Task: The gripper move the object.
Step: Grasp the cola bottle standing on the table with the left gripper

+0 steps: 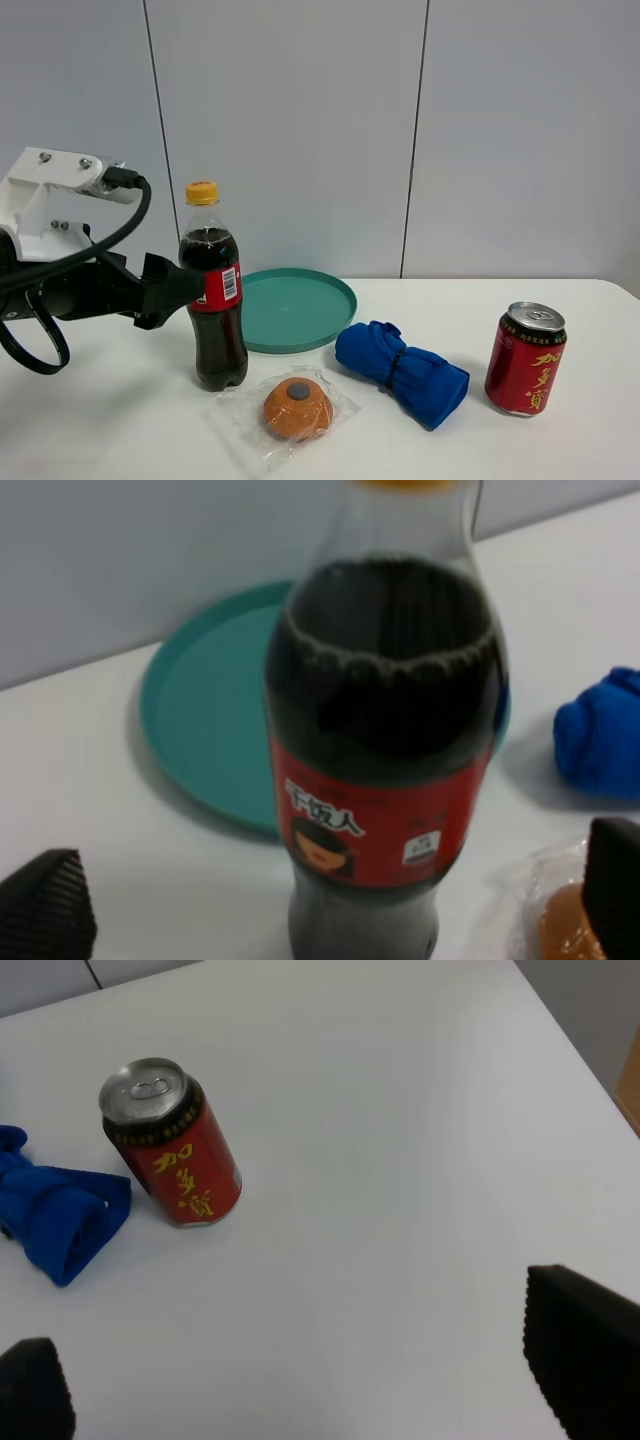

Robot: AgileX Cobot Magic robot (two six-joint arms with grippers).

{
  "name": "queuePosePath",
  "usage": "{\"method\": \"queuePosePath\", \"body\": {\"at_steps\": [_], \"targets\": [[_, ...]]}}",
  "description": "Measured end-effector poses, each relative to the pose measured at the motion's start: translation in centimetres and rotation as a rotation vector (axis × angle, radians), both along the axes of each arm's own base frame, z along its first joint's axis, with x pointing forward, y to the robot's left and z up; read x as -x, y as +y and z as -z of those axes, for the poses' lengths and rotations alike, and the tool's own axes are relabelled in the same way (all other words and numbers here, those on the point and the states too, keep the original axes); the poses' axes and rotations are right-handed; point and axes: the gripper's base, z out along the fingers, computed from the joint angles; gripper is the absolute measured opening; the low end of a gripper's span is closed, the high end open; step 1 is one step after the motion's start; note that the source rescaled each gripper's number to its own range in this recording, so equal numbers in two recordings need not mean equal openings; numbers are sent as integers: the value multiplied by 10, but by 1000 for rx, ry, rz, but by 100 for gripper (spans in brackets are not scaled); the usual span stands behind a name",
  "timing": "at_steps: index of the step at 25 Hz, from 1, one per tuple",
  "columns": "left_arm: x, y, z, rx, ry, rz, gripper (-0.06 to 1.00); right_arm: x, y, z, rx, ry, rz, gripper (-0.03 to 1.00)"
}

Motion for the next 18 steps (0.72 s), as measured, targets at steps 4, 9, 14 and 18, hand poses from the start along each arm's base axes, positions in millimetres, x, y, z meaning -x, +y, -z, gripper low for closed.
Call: {"method": "queuePosePath", "body": {"at_steps": [4, 9, 14, 18], "targets": [[-4, -4, 8, 14, -25, 24, 100, 0, 0, 0, 0, 0, 0, 100], [-7, -7, 16, 28, -38, 35, 100, 0, 0, 0, 0, 0, 0, 100], [-9, -9, 20, 29, -41, 47, 100, 0, 0, 0, 0, 0, 0, 100], [-15, -12, 15, 40, -66, 53, 100, 0, 0, 0, 0, 0, 0, 100]]}}
